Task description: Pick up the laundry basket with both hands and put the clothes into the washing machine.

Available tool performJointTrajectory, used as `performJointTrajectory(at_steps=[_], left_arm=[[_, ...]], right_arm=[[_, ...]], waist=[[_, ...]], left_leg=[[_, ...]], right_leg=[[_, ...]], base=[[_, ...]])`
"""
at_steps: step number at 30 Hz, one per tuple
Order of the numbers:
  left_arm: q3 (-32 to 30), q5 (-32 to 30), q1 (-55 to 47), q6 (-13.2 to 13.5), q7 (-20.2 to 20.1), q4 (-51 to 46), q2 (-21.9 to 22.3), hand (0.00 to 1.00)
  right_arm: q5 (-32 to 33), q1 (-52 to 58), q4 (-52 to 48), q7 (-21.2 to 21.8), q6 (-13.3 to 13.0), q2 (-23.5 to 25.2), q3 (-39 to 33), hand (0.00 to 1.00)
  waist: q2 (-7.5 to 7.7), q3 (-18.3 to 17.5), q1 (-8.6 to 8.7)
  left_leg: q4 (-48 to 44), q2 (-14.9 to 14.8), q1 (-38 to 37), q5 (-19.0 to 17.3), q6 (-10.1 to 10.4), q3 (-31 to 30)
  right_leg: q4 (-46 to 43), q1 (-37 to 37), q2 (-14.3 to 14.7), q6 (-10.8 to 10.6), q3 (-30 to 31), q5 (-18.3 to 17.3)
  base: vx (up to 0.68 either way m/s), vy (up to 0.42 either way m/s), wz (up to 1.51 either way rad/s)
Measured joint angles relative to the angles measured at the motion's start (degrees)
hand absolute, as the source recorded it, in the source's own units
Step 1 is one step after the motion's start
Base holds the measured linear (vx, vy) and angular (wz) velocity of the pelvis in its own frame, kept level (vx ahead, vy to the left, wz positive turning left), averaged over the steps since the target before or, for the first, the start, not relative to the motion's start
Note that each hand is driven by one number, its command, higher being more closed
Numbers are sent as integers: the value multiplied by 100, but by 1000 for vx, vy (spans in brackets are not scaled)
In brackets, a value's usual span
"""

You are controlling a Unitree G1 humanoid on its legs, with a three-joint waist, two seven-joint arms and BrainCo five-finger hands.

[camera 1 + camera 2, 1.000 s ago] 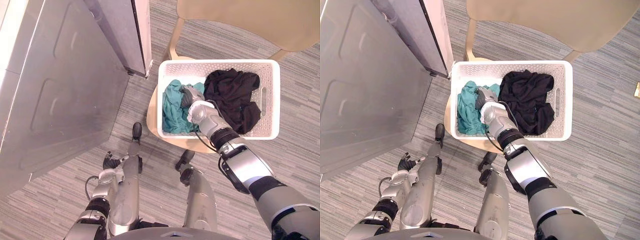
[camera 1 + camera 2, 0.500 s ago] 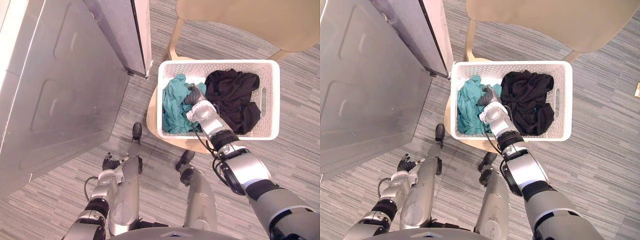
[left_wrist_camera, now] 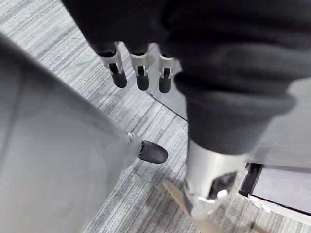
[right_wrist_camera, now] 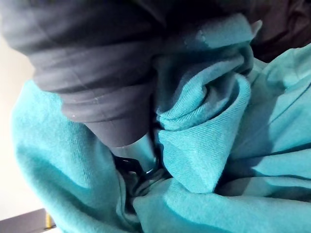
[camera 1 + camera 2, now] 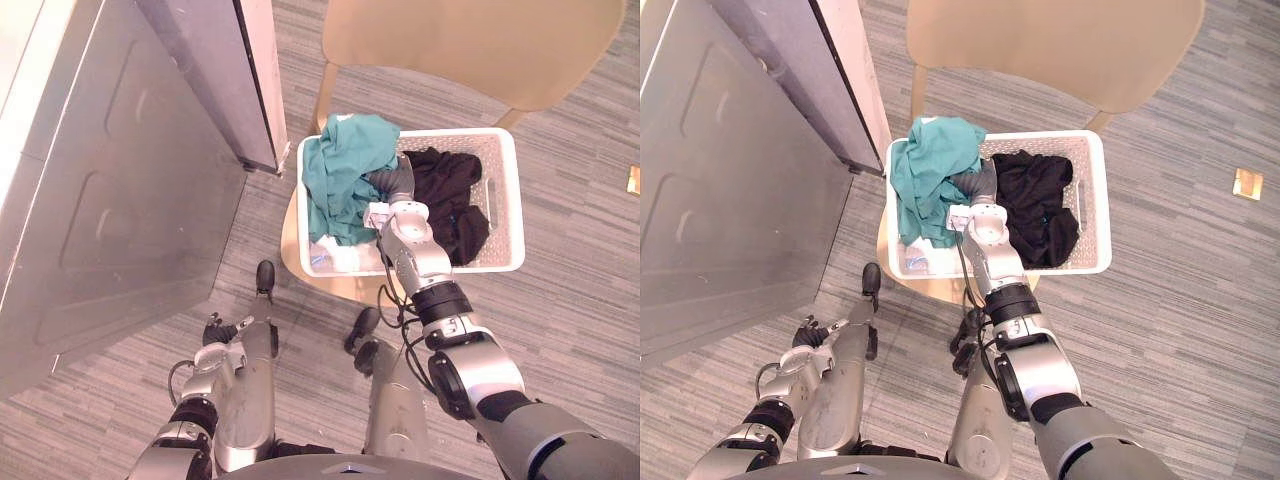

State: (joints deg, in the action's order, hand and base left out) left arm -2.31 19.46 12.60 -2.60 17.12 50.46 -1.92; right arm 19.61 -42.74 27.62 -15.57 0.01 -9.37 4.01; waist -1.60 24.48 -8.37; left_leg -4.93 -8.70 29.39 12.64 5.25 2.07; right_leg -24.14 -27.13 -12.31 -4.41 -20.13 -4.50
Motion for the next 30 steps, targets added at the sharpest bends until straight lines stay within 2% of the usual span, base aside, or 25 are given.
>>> performJointTrajectory(at_steps=[6,11,15,18,21,24,26,30], left_arm=[[16,-121,-229,-108,-6,18,-215,0],[13,-176,-500,-140,-35,-44,-270,0],[27,-280,-782,-250,-137,-403,-253,0],[43,-282,-1002,-283,-191,-757,-252,0],[52,-283,-1244,-289,-252,-1413,-254,0],[-7,-279,-1353,-253,-251,-2208,-223,0],[-24,-278,-1306,-162,-249,-2808,-156,0],[-20,-270,-1276,-91,-249,-3415,-28,0]], right_arm=[[383,385,-616,12,-205,29,-8,100],[684,762,-1223,58,-285,46,-19,100],[713,1319,-2120,160,-383,50,-103,100],[702,1718,-2390,259,-383,121,-283,100],[699,2126,-2473,294,-380,309,-452,100],[698,2319,-2519,304,-379,394,-542,100],[688,2402,-2807,311,-369,422,-701,100],[472,2426,-3103,327,-371,415,-899,100]], waist=[[105,61,107],[136,85,170],[140,54,358],[146,-203,417],[143,-558,478],[124,-915,557],[70,-1061,615],[-44,-1450,727]], left_leg=[[-11,3,-502,-91,17,24],[13,16,-1024,-186,43,104],[231,104,-1529,-227,56,110],[472,150,-1766,-223,60,124],[629,185,-2070,-206,94,215],[629,239,-2295,-247,39,297],[730,245,-2582,-270,21,416],[927,244,-2940,-318,9,594]], right_leg=[[71,481,23,-33,81,-21],[86,939,3,-37,138,-149],[162,1375,-48,-94,135,-218],[320,1534,-47,-125,164,-204],[440,1773,-65,-226,223,-180],[600,2024,-60,-266,223,-158],[757,2283,-41,-296,247,-139],[1099,2550,27,-345,400,-22]], base=[[14,-29,-2],[44,-32,0],[41,-25,3],[85,-21,-6],[165,-47,-9],[168,-34,-11],[87,-17,-11],[61,1,-21]])
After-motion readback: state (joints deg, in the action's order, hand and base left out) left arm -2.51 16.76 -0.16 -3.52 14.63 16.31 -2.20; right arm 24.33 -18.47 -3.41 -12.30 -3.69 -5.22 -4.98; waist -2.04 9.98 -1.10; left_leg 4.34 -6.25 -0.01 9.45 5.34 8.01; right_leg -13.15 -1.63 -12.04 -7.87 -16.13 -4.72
